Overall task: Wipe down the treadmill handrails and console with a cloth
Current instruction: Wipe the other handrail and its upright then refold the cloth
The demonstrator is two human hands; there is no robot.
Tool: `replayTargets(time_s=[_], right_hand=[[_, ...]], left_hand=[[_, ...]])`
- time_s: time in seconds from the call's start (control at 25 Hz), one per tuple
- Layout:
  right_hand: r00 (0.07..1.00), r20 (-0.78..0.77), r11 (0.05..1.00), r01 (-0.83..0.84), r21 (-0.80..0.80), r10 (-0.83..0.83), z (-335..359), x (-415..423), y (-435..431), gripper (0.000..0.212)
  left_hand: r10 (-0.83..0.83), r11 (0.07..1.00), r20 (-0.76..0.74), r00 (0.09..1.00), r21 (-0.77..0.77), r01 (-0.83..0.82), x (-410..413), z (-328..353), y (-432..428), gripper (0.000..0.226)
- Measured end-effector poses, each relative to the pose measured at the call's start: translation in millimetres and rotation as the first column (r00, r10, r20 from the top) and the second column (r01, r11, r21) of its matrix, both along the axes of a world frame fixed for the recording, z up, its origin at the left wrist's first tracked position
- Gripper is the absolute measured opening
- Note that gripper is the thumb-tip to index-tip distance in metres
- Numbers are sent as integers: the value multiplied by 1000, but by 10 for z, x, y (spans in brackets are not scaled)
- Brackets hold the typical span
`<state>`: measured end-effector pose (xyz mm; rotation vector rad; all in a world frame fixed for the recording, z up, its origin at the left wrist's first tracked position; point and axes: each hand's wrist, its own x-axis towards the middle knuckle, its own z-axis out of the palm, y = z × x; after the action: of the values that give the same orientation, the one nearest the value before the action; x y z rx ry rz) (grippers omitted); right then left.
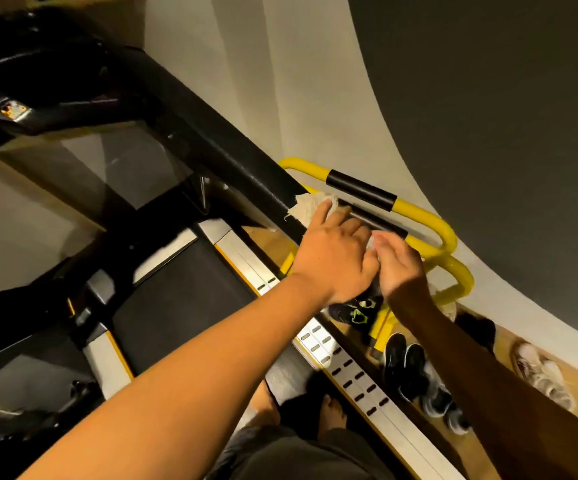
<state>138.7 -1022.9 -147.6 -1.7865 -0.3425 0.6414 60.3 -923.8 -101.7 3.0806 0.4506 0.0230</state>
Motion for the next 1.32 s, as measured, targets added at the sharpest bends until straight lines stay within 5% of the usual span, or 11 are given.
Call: replayTargets(time_s=[0.12, 0.2, 0.32, 0.4, 0.56, 0.68, 0.76, 1.0, 1.08, 1.2, 1.32], right_hand=[[998, 32, 994, 59, -89, -57, -163, -140, -375, 26], [991, -108, 982, 62, -180, -82, -292, -241, -630, 28], [840, -536, 993, 113, 22, -84, -319, -381, -811, 24], [804, -595, 982, 123, 142, -15, -222, -409, -794, 26], [919, -392, 975, 122, 187, -40, -77, -409, -723, 29], [988, -156, 982, 29, 188, 1, 86, -328, -557, 36], [999, 2, 992, -52, 115, 52, 99, -325, -452, 40], [828, 551, 995, -79, -65, 102, -194, -386, -417, 32], [736, 658, 988, -108, -114, 156, -401, -471, -524, 24], [770, 571, 952, -160, -261, 286, -630, -758, -804, 20], [679, 697, 972, -134, -191, 230, -346, -603, -614, 17]], left_hand=[[-149, 969, -194, 970, 167, 182, 24, -150, -341, 49], [-243, 917, -394, 887, 204, 342, -67, -414, -625, 47], [-325, 845, -440, 837, 262, 466, -178, -633, -656, 34], [-416, 773, -385, 824, 328, 544, -145, -633, -500, 31], [-395, 821, -220, 892, 351, 450, -22, -299, -146, 36], [-115, 979, -16, 993, 165, 116, 55, -41, 66, 52], [46, 999, 109, 993, -17, -44, 32, -53, 22, 50], [266, 953, 468, 843, -261, -156, -475, -342, -371, 37], [423, 847, 422, 802, -499, -184, -654, -544, -549, 37], [631, 533, 140, 763, -793, -295, -865, -927, -783, 29], [830, 232, 94, 549, -954, -188, -713, -727, -556, 34]])
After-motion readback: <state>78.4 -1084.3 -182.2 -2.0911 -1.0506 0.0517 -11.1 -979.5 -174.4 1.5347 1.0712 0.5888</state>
